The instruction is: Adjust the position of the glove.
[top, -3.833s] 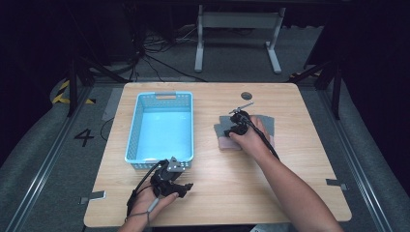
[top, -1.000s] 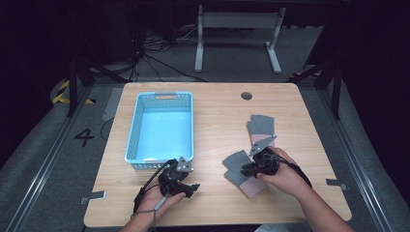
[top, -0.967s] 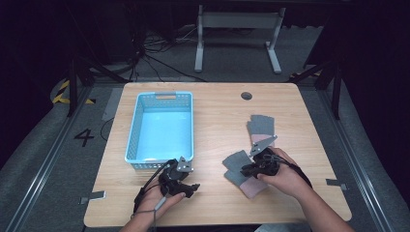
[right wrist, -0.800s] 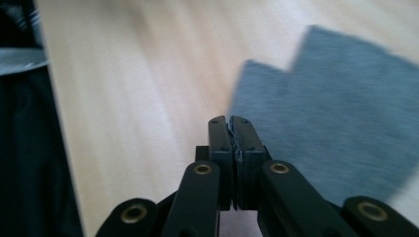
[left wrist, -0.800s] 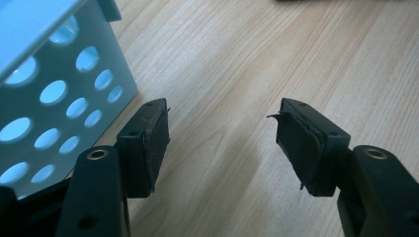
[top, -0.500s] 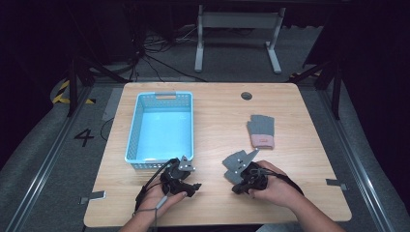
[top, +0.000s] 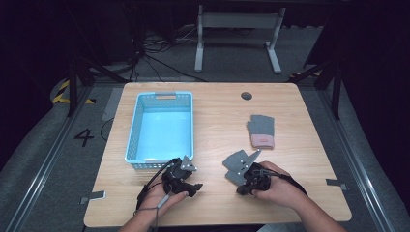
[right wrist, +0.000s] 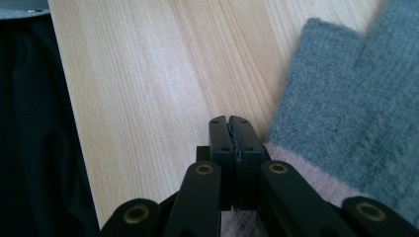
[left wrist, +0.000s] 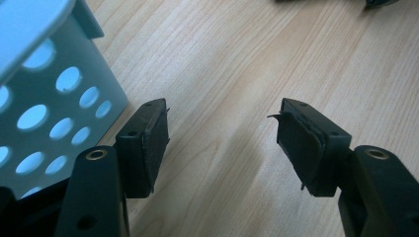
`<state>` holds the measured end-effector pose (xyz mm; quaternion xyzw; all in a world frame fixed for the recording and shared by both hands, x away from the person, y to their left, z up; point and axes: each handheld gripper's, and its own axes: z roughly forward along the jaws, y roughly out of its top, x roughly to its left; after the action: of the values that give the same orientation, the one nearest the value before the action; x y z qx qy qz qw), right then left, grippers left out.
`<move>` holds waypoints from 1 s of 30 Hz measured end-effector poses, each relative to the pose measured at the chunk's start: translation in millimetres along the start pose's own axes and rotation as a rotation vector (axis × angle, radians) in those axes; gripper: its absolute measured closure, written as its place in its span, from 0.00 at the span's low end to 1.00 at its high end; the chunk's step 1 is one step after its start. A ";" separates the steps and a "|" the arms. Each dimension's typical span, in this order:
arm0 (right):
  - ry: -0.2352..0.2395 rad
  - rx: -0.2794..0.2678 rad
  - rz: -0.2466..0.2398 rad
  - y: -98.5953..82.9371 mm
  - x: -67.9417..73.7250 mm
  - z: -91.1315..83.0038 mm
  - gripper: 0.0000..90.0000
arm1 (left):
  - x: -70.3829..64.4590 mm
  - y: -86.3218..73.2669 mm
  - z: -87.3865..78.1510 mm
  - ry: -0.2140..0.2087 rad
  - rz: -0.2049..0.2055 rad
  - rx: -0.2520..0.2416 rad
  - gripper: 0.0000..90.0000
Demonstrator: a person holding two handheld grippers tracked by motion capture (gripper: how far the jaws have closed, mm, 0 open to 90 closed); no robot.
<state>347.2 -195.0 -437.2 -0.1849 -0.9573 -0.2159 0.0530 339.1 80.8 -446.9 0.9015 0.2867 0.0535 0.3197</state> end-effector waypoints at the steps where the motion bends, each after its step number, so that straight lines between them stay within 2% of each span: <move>1: -0.007 0.005 0.003 -1.6 -1.2 -1.2 1.00 | 0.0 0.2 0.2 -0.002 0.001 0.000 0.42; 4: -0.021 0.008 0.007 -5.1 -4.4 -3.9 1.00 | 0.0 1.3 0.9 -0.002 0.002 0.004 0.41; 11: -0.053 0.009 0.052 -15.2 -13.2 -12.1 1.00 | -0.3 3.9 2.7 -0.011 0.011 0.010 0.41; 26: -0.088 0.026 0.121 -32.4 -29.0 -25.4 1.00 | -1.0 5.4 3.0 -0.012 0.011 0.008 0.41; 30: -0.090 0.014 0.144 -36.7 -32.7 -27.4 1.00 | -1.3 6.1 3.9 -0.022 0.020 0.004 0.40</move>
<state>364.2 -248.5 -432.9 -0.2622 -0.9445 -0.1962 0.0268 342.1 74.1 -446.2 0.9054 0.2744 0.0460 0.3205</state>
